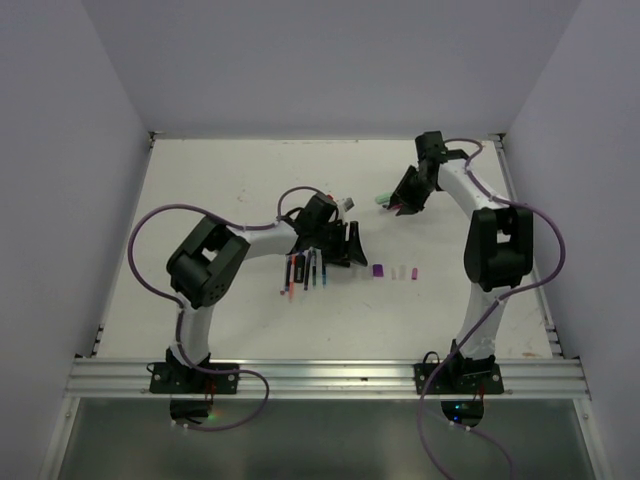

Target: Open the pen caps

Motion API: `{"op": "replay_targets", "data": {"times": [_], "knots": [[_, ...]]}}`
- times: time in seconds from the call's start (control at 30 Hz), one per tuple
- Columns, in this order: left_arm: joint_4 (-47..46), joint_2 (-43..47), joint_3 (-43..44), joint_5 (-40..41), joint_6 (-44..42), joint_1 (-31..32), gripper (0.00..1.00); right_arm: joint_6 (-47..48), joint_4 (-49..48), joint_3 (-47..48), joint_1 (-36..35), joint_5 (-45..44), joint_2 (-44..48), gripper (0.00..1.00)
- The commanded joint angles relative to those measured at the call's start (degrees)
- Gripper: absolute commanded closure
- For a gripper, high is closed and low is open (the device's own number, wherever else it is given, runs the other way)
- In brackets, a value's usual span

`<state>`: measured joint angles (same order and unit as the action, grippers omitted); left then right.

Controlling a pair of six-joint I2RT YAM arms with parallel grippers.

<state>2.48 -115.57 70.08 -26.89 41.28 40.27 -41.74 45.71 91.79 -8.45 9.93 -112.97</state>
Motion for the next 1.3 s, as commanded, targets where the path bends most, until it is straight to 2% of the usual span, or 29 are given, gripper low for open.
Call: {"op": "replay_targets", "data": {"times": [0.0,0.2,0.63,1.27], "knots": [[5.52,1.13,0.23,5.01,-3.04,-0.11,0.35,-3.26,-0.54,5.15,0.54,-5.88,-2.07,0.64],[4.81,0.87,-0.47,2.99,-3.31,-0.11,0.35,-4.23,3.41,12.35,0.98,-9.75,-8.32,0.64],[1.83,0.26,-1.35,-0.17,-1.2,0.86,0.36,-6.6,6.31,18.24,2.12,-14.76,-13.5,0.65],[0.25,-1.85,1.11,-3.6,-2.17,1.92,0.36,-6.25,7.11,18.34,2.47,-17.14,-16.23,0.65]]}}
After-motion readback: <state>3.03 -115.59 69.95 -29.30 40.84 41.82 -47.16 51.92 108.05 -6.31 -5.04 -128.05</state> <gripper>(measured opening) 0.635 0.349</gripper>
